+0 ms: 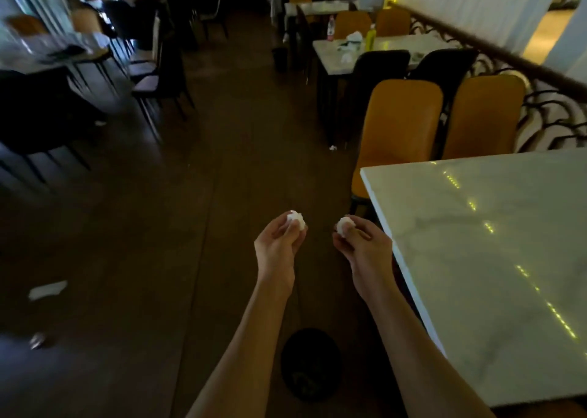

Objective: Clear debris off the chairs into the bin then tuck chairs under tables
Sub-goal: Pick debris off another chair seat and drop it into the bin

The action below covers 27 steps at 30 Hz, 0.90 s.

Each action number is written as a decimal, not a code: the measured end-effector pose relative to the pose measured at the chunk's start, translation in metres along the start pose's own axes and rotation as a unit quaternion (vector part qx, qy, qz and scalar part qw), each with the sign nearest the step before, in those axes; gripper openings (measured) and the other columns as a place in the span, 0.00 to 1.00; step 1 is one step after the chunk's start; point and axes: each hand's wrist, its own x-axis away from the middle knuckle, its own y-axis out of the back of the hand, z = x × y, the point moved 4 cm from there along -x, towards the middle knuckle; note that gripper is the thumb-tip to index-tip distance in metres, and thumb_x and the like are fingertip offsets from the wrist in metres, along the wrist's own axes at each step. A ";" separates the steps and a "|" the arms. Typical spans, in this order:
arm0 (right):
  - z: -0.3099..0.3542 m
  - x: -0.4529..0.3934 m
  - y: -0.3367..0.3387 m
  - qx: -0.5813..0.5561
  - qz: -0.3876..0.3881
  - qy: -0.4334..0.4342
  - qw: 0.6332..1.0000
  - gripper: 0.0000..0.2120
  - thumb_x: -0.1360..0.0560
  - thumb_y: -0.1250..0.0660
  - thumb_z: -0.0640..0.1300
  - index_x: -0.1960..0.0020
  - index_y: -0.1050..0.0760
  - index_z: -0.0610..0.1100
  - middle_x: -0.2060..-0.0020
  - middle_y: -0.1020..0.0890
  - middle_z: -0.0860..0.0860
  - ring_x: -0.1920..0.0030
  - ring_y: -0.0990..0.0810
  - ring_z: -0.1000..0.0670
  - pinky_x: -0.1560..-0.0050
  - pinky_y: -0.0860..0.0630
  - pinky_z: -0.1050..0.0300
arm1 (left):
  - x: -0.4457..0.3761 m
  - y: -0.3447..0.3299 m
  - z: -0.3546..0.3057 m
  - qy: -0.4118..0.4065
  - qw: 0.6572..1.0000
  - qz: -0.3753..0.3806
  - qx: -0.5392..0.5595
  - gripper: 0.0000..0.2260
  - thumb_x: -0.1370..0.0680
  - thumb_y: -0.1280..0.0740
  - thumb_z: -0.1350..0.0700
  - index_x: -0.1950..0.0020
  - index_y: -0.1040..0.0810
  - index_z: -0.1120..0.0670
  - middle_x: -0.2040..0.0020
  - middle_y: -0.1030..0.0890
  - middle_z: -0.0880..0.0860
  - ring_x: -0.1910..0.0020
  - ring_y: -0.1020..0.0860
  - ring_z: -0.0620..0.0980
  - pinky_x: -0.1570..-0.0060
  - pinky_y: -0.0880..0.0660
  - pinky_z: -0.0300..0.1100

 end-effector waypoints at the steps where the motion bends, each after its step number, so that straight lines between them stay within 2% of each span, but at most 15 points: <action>1: -0.008 -0.003 -0.004 0.002 0.003 -0.008 1.000 0.09 0.23 0.29 0.40 0.44 0.19 0.41 0.49 0.16 0.41 0.49 0.15 0.46 0.53 0.19 0.57 | -0.005 0.007 0.004 0.005 1.000 -0.006 0.002 0.11 0.23 0.31 0.64 0.41 0.20 0.59 0.46 0.17 0.56 0.47 0.17 0.51 0.45 0.20 0.44; 4: -0.035 -0.012 -0.008 0.018 0.003 -0.032 0.999 0.09 0.24 0.30 0.39 0.44 0.19 0.41 0.49 0.16 0.41 0.50 0.15 0.47 0.53 0.18 0.57 | -0.018 0.025 0.024 0.026 0.999 -0.032 0.006 0.10 0.23 0.30 0.64 0.42 0.19 0.58 0.47 0.17 0.56 0.47 0.16 0.52 0.44 0.21 0.46; 7: -0.074 -0.024 0.000 0.039 -0.006 -0.069 0.997 0.10 0.24 0.29 0.38 0.44 0.19 0.40 0.48 0.17 0.40 0.48 0.16 0.45 0.51 0.18 0.54 | -0.028 0.051 0.059 0.048 0.996 -0.072 0.008 0.11 0.23 0.30 0.64 0.41 0.20 0.62 0.47 0.17 0.57 0.45 0.17 0.54 0.42 0.21 0.48; 15: -0.227 -0.032 0.063 0.106 -0.043 -0.182 0.977 0.08 0.23 0.31 0.38 0.45 0.19 0.43 0.48 0.17 0.44 0.49 0.16 0.47 0.48 0.17 0.52 | -0.031 0.148 0.204 0.166 0.971 -0.170 0.008 0.10 0.23 0.31 0.63 0.42 0.19 0.59 0.46 0.17 0.56 0.44 0.18 0.53 0.41 0.22 0.47; 21: -0.359 -0.038 0.122 0.096 -0.071 -0.242 0.963 0.06 0.23 0.31 0.37 0.47 0.19 0.41 0.49 0.17 0.41 0.52 0.16 0.46 0.54 0.19 0.57 | -0.037 0.218 0.337 0.214 0.954 -0.207 -0.020 0.12 0.22 0.32 0.64 0.39 0.21 0.62 0.46 0.17 0.59 0.45 0.18 0.53 0.42 0.22 0.46; 27: -0.495 -0.032 0.177 0.075 -0.127 -0.313 0.938 0.08 0.23 0.32 0.34 0.44 0.21 0.37 0.43 0.20 0.38 0.47 0.18 0.43 0.59 0.20 0.63 | -0.040 0.264 0.456 0.263 0.939 -0.213 -0.053 0.11 0.22 0.32 0.63 0.39 0.21 0.62 0.48 0.16 0.58 0.45 0.17 0.53 0.42 0.22 0.47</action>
